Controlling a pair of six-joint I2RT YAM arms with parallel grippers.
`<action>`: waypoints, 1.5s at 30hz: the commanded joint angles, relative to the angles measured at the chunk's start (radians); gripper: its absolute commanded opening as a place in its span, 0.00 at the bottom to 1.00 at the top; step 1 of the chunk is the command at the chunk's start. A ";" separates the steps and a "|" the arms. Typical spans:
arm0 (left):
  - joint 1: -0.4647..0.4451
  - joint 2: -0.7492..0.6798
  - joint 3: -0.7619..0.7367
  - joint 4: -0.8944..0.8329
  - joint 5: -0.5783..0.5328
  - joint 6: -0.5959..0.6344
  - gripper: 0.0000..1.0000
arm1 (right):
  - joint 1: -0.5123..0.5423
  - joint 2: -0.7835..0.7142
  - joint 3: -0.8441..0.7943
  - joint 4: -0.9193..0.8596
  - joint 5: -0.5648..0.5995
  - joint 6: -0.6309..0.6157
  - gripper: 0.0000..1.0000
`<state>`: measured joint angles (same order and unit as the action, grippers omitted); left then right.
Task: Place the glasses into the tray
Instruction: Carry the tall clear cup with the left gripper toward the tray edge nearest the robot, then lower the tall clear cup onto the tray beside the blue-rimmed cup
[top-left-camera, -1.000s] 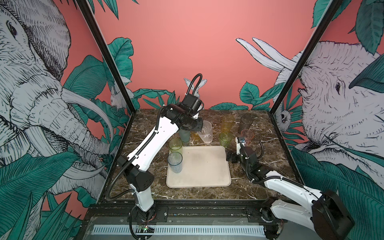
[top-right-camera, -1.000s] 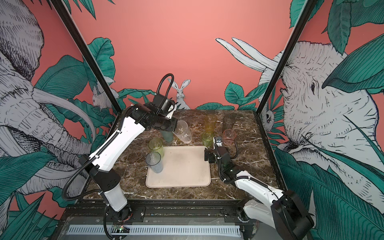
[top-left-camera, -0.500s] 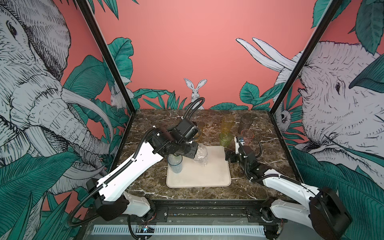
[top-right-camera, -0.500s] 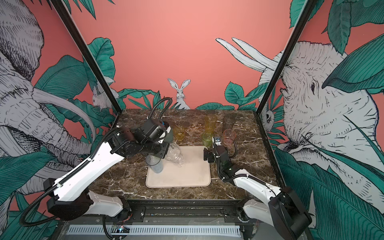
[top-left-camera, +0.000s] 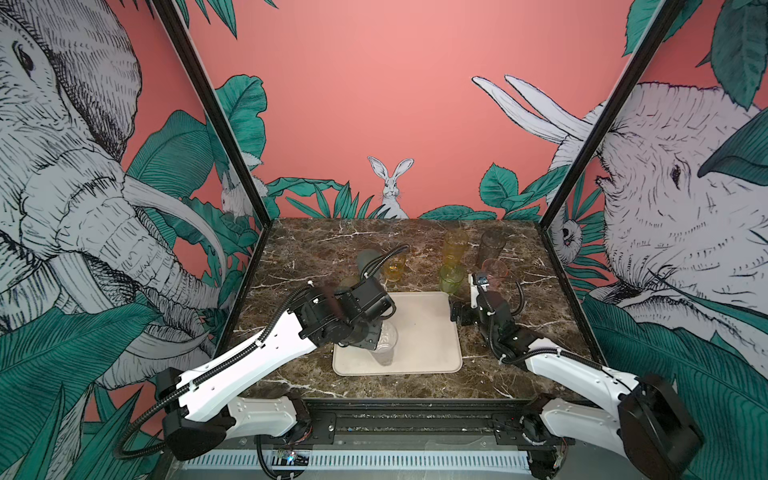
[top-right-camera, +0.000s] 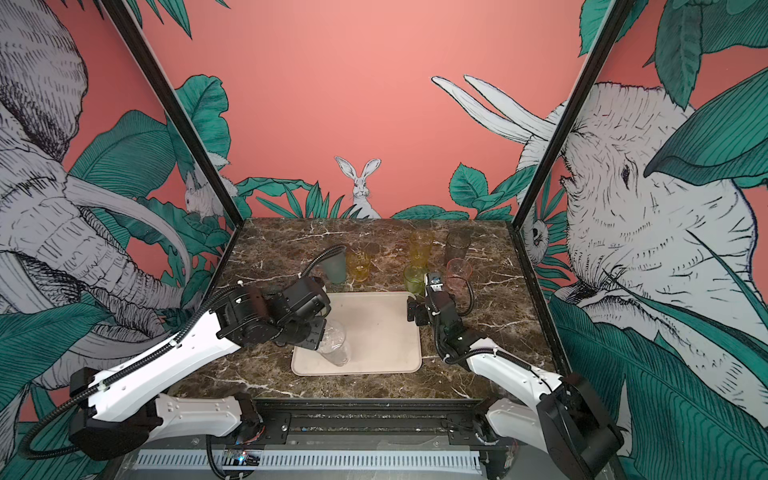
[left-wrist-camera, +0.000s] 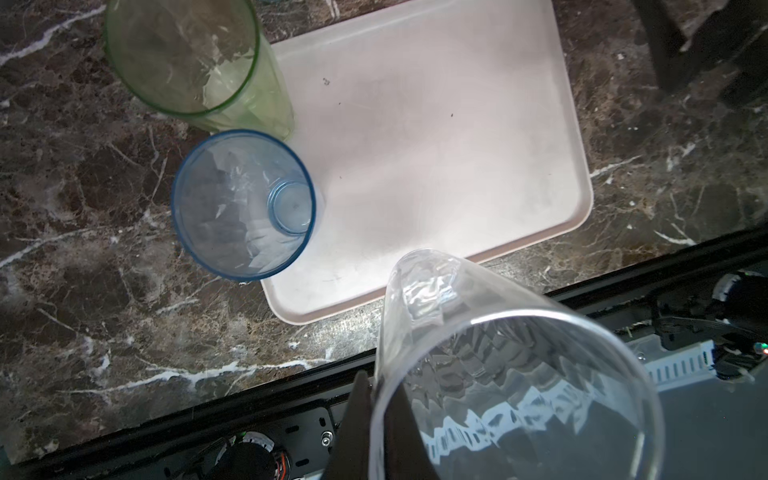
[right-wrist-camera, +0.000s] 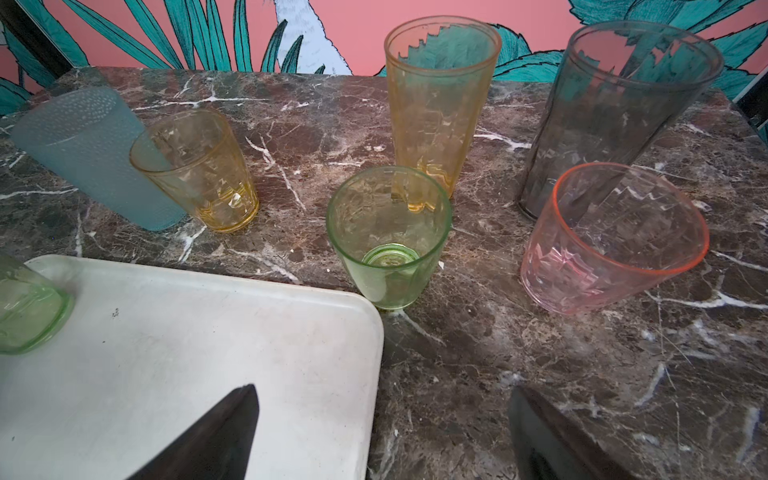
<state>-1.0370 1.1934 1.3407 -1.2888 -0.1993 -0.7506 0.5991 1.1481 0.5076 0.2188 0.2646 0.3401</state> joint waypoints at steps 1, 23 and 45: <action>-0.014 -0.035 -0.055 -0.029 -0.044 -0.134 0.00 | -0.004 0.002 0.022 0.018 -0.010 0.016 0.96; -0.014 -0.165 -0.293 -0.020 -0.163 -0.271 0.00 | -0.005 0.007 0.026 0.011 -0.017 0.023 0.97; 0.077 -0.198 -0.382 0.046 -0.133 -0.263 0.00 | -0.005 0.035 0.051 -0.016 -0.022 0.020 0.97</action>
<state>-0.9710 1.0073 0.9596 -1.2419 -0.3222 -1.0103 0.5991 1.1755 0.5251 0.1967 0.2424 0.3561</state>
